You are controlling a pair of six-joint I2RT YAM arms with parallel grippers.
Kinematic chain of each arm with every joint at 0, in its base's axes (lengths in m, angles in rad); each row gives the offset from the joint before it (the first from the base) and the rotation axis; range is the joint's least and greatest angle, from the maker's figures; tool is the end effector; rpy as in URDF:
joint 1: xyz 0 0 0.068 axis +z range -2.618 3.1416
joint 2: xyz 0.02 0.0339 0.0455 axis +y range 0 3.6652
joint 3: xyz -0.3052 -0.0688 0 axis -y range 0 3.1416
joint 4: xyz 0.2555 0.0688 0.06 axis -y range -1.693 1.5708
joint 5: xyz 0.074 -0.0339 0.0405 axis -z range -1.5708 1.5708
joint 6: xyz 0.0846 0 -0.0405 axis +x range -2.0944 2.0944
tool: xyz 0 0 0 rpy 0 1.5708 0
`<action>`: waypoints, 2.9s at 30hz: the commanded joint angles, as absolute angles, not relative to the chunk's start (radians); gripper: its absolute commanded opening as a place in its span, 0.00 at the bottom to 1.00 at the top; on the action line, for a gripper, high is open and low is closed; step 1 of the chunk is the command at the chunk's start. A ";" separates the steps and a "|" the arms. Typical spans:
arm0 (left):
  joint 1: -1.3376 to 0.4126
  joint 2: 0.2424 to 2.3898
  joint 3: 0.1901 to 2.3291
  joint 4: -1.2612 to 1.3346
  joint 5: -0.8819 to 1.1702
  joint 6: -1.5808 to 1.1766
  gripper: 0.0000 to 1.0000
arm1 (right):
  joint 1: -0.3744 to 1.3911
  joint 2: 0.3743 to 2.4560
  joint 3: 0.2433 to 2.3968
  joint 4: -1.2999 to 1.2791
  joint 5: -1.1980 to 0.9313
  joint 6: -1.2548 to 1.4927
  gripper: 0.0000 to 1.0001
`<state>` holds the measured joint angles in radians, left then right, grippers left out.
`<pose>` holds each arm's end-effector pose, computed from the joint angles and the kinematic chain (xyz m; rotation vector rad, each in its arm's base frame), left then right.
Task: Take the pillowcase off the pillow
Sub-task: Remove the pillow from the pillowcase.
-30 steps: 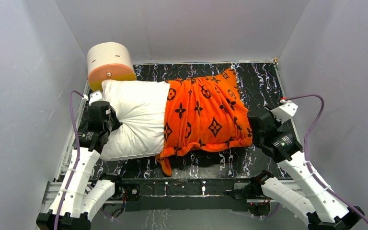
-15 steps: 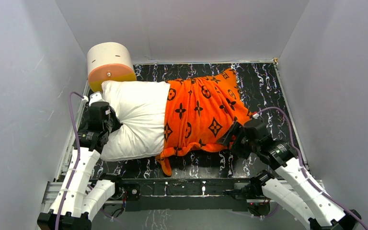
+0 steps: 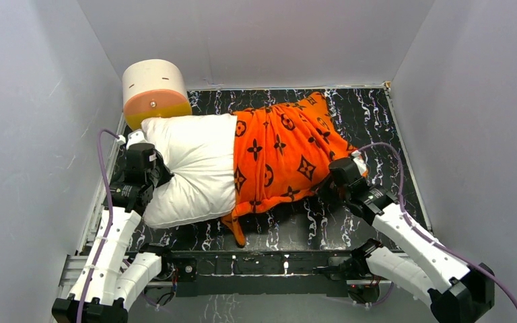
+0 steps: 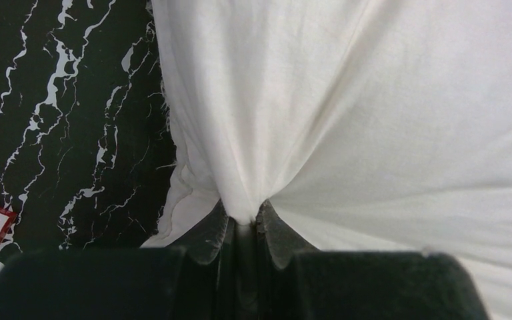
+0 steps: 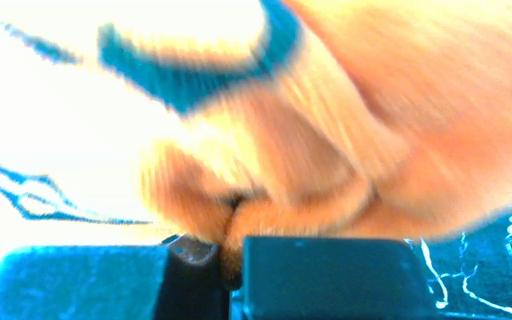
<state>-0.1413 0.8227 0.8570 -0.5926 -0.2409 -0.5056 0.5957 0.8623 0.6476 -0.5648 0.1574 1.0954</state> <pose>0.1990 -0.0079 0.3232 -0.5212 2.0486 -0.1296 0.1696 0.0989 0.2387 0.6786 2.3355 0.6326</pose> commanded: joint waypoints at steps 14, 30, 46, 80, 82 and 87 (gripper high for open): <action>-0.121 0.839 0.854 -0.626 -0.443 -0.423 0.00 | 0.587 0.766 0.950 -0.891 1.431 0.993 0.00; -0.121 0.935 0.929 -0.692 -0.089 -0.438 0.98 | 0.580 0.971 0.816 -0.615 0.628 0.864 0.04; -0.121 0.734 1.054 -1.191 -0.275 -0.745 0.98 | 0.579 0.594 0.849 -0.774 0.208 0.836 0.74; -0.284 1.000 1.338 -0.895 0.076 -0.259 0.97 | 0.621 0.878 0.462 0.003 0.134 1.186 0.09; -0.418 1.039 1.305 -0.832 0.030 -0.248 0.98 | 0.621 0.857 0.457 0.002 0.157 1.172 0.10; -0.844 1.167 1.304 -0.808 -0.351 -0.281 0.98 | 0.621 0.829 0.474 -0.098 0.163 1.127 0.11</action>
